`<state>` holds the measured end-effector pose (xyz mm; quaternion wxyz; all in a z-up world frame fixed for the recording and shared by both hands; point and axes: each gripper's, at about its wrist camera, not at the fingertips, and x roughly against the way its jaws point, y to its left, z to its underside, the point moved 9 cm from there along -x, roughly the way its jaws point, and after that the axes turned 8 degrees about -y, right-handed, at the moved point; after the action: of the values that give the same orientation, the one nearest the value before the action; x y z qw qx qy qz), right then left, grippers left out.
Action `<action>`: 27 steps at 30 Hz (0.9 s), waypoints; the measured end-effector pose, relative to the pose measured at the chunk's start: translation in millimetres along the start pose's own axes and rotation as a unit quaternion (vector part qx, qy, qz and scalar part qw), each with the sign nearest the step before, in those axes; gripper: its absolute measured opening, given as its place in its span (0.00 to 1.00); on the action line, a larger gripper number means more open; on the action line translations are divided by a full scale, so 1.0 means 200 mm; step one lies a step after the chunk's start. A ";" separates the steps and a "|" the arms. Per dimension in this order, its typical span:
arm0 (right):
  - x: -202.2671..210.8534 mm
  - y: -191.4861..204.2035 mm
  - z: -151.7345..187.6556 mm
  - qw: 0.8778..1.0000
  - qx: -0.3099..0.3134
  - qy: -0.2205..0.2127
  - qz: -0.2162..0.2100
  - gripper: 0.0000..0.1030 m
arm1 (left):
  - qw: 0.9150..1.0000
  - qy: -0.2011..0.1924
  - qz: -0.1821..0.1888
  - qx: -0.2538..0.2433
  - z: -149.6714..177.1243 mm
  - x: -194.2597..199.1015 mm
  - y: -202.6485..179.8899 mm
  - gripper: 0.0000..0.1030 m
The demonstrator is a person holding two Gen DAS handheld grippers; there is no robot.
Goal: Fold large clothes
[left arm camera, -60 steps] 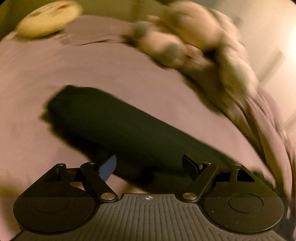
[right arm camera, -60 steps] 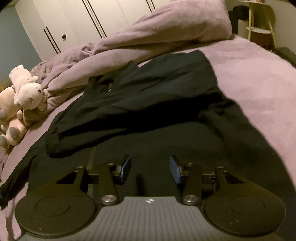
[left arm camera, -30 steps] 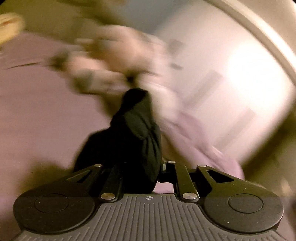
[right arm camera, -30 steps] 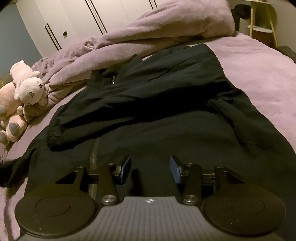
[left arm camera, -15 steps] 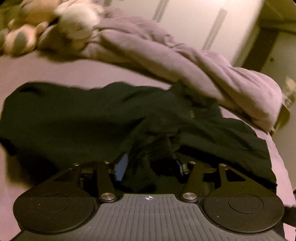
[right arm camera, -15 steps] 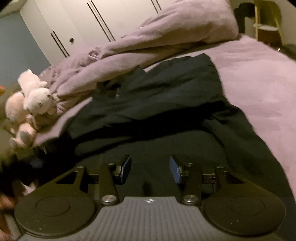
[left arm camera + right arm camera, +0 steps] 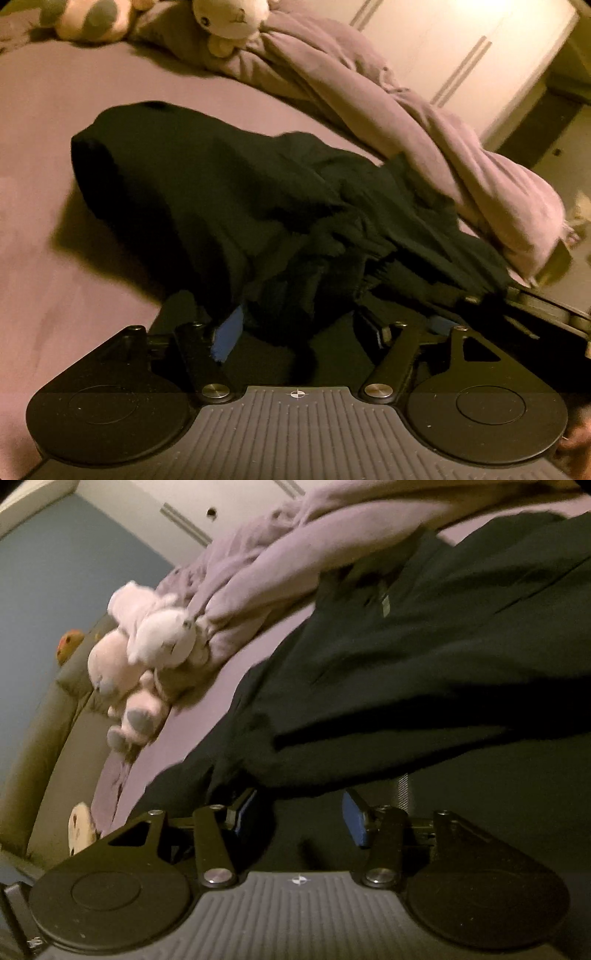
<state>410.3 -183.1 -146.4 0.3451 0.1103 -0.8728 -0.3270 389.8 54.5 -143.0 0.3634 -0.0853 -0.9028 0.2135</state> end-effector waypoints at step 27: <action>-0.18 0.47 0.09 0.991 0.132 -0.021 -0.016 0.13 | 0.977 -0.065 -0.198 0.047 -0.09 0.12 0.45 0.72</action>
<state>427.9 -86.8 -114.2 0.3039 0.1623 -0.9135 -0.2165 384.7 147.9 -158.0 0.3426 0.1259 -0.9125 0.1848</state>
